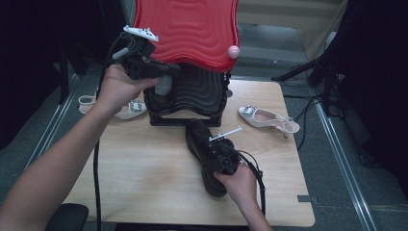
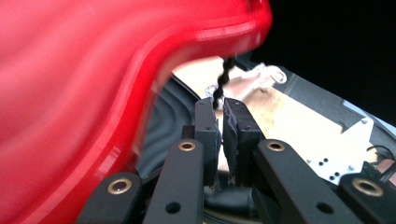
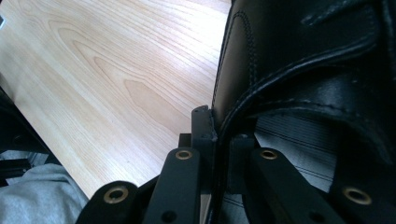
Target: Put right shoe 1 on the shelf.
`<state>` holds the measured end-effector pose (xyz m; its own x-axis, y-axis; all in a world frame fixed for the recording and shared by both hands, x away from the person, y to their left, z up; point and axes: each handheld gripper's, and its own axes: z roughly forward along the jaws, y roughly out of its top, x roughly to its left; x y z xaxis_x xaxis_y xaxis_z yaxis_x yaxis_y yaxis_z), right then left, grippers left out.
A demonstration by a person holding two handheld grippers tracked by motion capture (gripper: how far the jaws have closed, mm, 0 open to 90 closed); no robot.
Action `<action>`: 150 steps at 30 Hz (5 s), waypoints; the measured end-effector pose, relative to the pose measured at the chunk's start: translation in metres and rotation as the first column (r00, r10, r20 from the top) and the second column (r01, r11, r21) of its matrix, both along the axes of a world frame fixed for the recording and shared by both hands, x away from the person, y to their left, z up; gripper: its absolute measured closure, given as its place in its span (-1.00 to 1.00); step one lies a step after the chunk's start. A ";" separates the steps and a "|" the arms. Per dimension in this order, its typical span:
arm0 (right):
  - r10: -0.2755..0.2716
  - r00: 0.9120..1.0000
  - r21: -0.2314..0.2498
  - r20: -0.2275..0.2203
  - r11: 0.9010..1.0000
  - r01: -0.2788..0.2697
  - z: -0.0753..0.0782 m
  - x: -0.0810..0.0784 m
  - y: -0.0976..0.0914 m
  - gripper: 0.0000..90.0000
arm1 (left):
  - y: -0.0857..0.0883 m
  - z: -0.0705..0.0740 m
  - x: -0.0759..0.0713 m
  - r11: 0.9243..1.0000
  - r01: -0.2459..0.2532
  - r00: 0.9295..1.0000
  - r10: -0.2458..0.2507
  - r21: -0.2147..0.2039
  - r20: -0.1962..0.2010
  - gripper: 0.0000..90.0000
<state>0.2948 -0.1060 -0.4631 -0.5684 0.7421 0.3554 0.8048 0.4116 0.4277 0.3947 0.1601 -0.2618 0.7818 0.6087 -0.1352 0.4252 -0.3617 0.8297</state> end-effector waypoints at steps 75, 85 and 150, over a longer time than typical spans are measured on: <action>-0.131 0.907 0.113 0.400 0.989 0.093 0.109 0.061 0.019 0.92 | -0.007 0.022 0.045 0.992 -0.095 0.995 0.092 0.084 0.039 1.00; -0.157 0.875 0.112 0.458 0.987 0.118 0.099 0.065 0.046 0.90 | -0.003 0.020 0.048 0.996 -0.068 0.997 0.066 0.057 0.034 1.00; -0.054 0.906 0.093 0.420 0.996 0.016 0.062 0.037 -0.012 1.00 | -0.001 0.020 0.049 0.996 -0.077 0.997 0.077 0.045 0.000 1.00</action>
